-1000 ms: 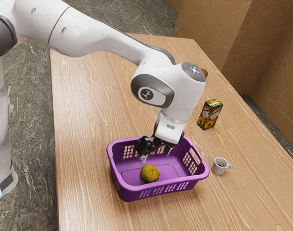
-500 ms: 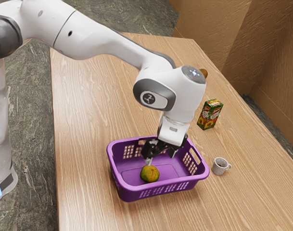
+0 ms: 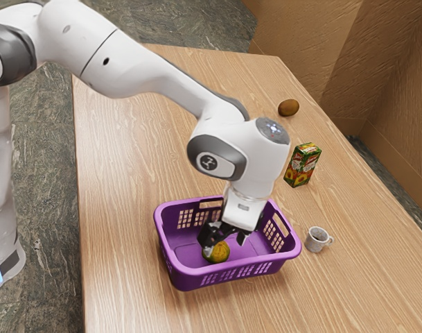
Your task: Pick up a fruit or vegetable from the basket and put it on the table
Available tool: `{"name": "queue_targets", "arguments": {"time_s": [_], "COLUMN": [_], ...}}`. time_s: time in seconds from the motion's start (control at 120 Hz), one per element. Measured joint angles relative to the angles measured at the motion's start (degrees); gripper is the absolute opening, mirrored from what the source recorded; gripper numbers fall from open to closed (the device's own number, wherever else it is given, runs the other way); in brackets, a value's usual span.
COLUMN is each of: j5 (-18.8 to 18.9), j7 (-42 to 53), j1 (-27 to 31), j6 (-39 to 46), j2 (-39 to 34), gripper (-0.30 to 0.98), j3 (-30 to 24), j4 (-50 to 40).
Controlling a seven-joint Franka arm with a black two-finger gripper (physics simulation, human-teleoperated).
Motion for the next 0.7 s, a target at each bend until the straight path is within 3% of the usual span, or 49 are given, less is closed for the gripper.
{"name": "queue_targets", "arguments": {"time_s": [0.4, 0.592, 0.7], "j5": [0.03, 0.39, 1.17], "j7": [-1.38, -3.30, -4.97], "j1": [0.36, 0.25, 0.26], "j6": [2.58, 4.05, 4.99], "j2": [0.23, 0.19, 0.15], "gripper": [0.68, 0.37, 0.27], "j3": [0.06, 0.05, 0.04], "j4": [-1.98, -2.66, -2.71]}}
